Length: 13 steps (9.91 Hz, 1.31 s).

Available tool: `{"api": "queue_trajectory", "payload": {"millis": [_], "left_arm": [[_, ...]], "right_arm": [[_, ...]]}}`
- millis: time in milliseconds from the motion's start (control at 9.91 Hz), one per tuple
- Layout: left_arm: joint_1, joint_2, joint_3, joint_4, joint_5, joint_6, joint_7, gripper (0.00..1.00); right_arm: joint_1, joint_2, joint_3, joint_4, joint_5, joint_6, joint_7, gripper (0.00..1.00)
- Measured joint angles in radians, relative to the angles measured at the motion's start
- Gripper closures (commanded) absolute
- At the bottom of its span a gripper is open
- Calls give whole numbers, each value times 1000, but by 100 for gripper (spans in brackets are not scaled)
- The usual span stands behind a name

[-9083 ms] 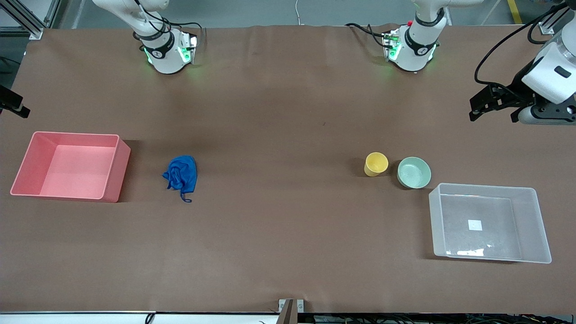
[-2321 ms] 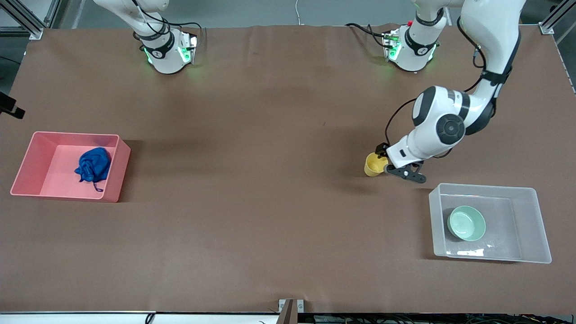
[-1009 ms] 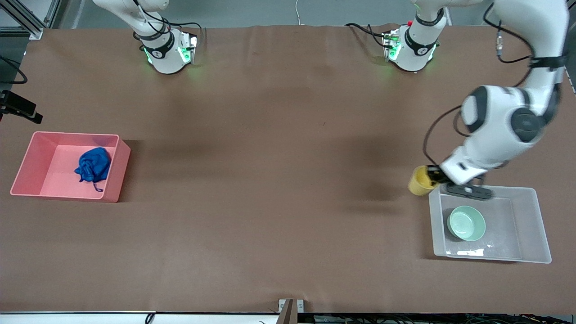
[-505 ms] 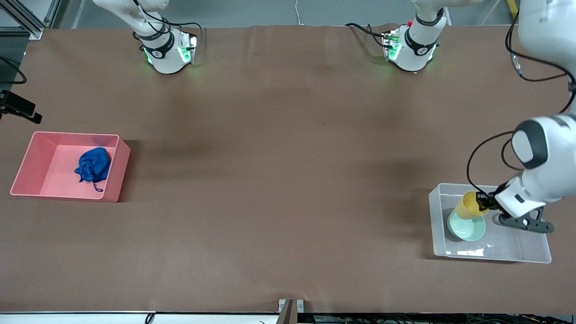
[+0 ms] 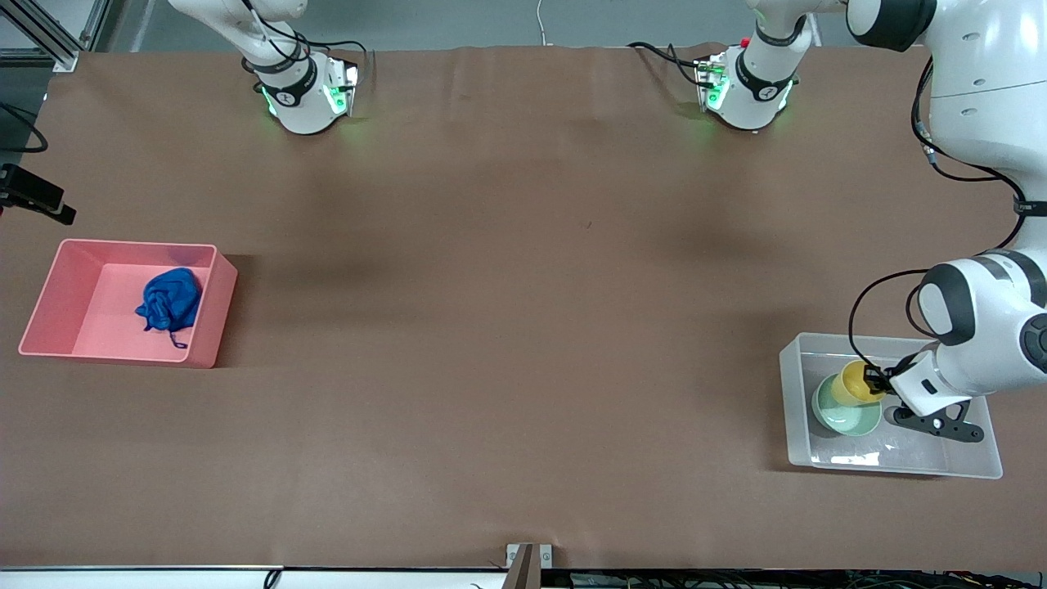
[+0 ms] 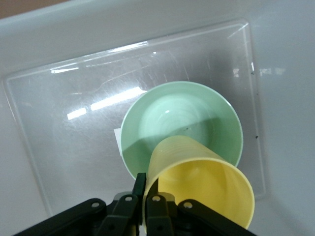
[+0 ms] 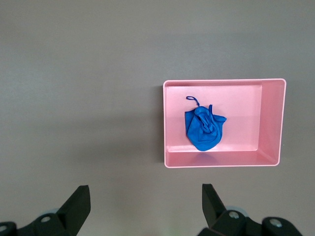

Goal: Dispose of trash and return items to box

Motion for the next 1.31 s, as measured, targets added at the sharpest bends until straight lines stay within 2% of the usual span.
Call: {"api": "queue_trajectory", "payload": {"millis": [101, 202, 505, 807, 1009, 1312], "left_arm": [[0, 3, 0, 0, 0, 5, 0, 3], [0, 3, 0, 2, 0, 10, 0, 0], [-6, -55, -2, 41, 0, 21, -30, 0], [-54, -246, -16, -1, 0, -60, -184, 0], [-67, -393, -64, -55, 0, -177, -264, 0], [-67, -573, -132, -74, 0, -377, -367, 0]], "right_arm": [[0, 0, 0, 0, 0, 0, 0, 0], [0, 0, 0, 0, 0, 0, 0, 0], [0, 0, 0, 0, 0, 0, 0, 0], [1, 0, 1, 0, 0, 0, 0, 0], [1, 0, -1, 0, 0, 1, 0, 0], [2, 0, 0, 0, 0, 5, 0, 0]]}}
